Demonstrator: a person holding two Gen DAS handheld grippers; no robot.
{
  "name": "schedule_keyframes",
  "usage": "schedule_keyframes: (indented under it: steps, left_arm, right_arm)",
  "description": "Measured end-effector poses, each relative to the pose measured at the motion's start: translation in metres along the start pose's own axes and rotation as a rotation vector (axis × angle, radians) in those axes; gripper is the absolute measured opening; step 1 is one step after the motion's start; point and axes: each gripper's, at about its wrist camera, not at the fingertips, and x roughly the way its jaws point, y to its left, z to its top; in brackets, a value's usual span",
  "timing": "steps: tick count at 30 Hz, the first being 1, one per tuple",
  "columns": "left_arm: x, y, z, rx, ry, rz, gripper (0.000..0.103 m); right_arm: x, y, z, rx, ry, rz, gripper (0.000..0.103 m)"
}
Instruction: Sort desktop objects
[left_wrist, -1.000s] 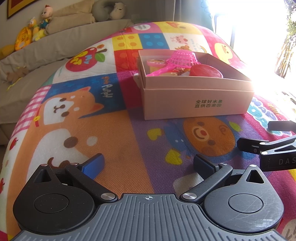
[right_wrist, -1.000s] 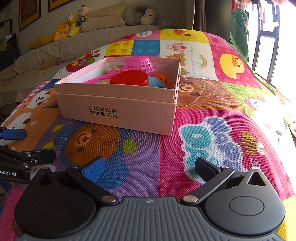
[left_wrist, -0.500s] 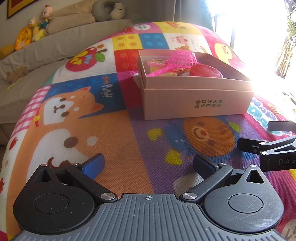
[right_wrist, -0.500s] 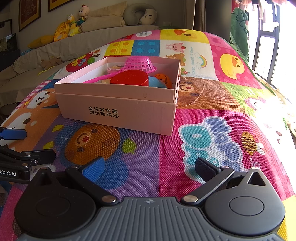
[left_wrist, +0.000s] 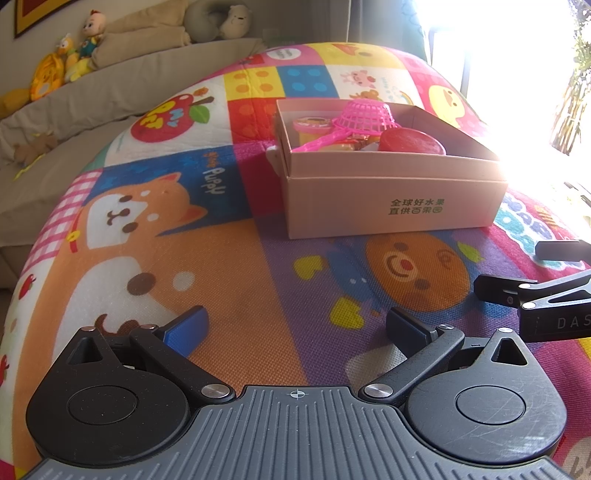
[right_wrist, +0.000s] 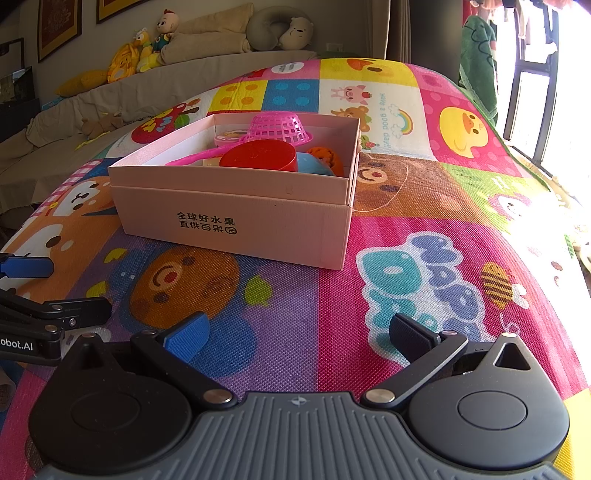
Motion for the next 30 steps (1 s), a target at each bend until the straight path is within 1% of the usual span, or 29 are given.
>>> schedule_keyframes:
  steps: [30]
  left_arm:
    - [0.0008,0.0007,-0.0008,-0.002,-0.001,-0.006,0.103]
  right_arm:
    - [0.0005,-0.0002,0.0001,0.001,0.0,-0.001,0.103]
